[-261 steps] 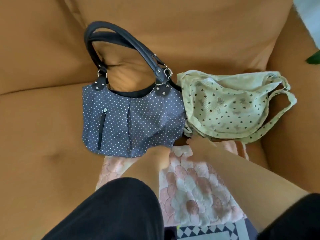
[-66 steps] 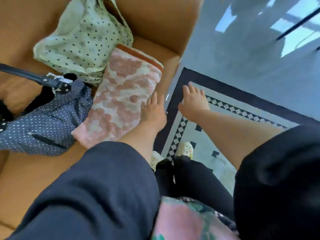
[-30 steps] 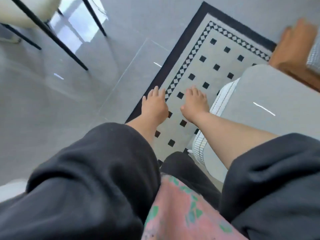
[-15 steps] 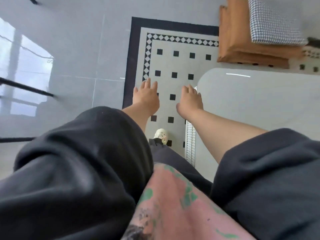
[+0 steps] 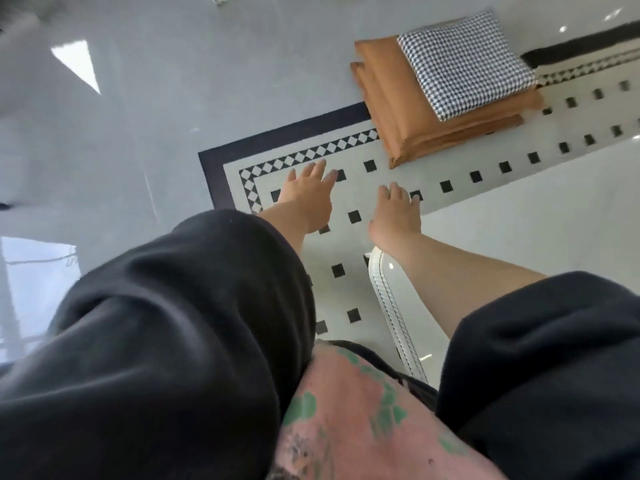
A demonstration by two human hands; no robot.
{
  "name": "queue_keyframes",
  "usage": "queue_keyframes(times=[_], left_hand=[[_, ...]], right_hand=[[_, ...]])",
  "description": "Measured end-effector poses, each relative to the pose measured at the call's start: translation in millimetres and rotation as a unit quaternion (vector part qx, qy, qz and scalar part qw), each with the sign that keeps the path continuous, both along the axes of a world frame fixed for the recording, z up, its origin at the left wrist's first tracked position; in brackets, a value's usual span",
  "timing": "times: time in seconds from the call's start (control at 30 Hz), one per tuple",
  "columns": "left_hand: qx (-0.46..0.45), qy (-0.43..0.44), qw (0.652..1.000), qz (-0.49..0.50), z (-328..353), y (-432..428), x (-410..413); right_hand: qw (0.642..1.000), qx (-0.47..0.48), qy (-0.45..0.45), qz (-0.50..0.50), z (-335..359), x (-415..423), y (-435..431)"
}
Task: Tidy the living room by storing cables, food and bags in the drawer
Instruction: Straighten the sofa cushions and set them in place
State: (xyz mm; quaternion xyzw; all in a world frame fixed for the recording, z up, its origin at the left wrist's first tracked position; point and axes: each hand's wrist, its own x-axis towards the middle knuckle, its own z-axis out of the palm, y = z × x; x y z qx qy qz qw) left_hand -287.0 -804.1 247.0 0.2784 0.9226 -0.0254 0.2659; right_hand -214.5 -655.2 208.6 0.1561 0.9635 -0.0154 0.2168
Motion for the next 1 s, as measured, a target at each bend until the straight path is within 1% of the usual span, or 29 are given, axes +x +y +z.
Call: queue_keyframes(times=[0.07, 0.1, 0.13, 0.23, 0.33, 0.5, 0.57, 0.67, 0.73, 0.77, 0.83, 0.9, 1.0], left_hand=[[0.005, -0.003, 1.000, -0.027, 4, 8, -48], [0.004, -0.003, 0.999, -0.047, 8, 12, -87], [0.013, -0.010, 0.998, -0.053, 13, 16, -104], [-0.005, -0.011, 0.994, -0.111, 24, 35, -171], [-0.008, -0.011, 0.988, -0.155, 24, 58, -214], [-0.025, 0.003, 0.972, -0.234, 8, 131, -281], [-0.024, -0.004, 0.971, -0.238, 2, 166, -303], [-0.018, -0.036, 0.979, -0.202, -10, 224, -341], [-0.022, -0.048, 0.981, -0.188, -16, 253, -360], [-0.023, -0.060, 0.980, -0.188, -18, 273, -372], [-0.027, -0.079, 0.977, -0.197, -19, 311, -390], [-0.021, -0.083, 0.973, -0.213, -19, 349, -407], [0.001, -0.086, 0.972, -0.218, -21, 402, -438]], right_hand=[[0.999, 0.008, 0.016, -0.030, 4, -42, 9], [0.997, 0.001, 0.022, -0.069, 8, -75, 12], [0.995, -0.008, 0.032, -0.093, 12, -91, 16], [0.987, -0.016, 0.040, -0.154, 22, -147, 30], [0.980, -0.030, 0.047, -0.189, 24, -183, 45], [0.965, -0.057, 0.063, -0.249, 10, -237, 97], [0.956, -0.064, 0.069, -0.278, 0, -258, 124], [0.945, -0.081, 0.053, -0.311, -16, -289, 173], [0.933, -0.103, 0.062, -0.338, -21, -307, 199], [0.927, -0.113, 0.065, -0.351, -22, -317, 217], [0.919, -0.122, 0.035, -0.372, -17, -331, 251], [0.915, -0.120, 0.011, -0.384, -13, -343, 282], [0.904, -0.116, 0.003, -0.411, -17, -369, 328]])
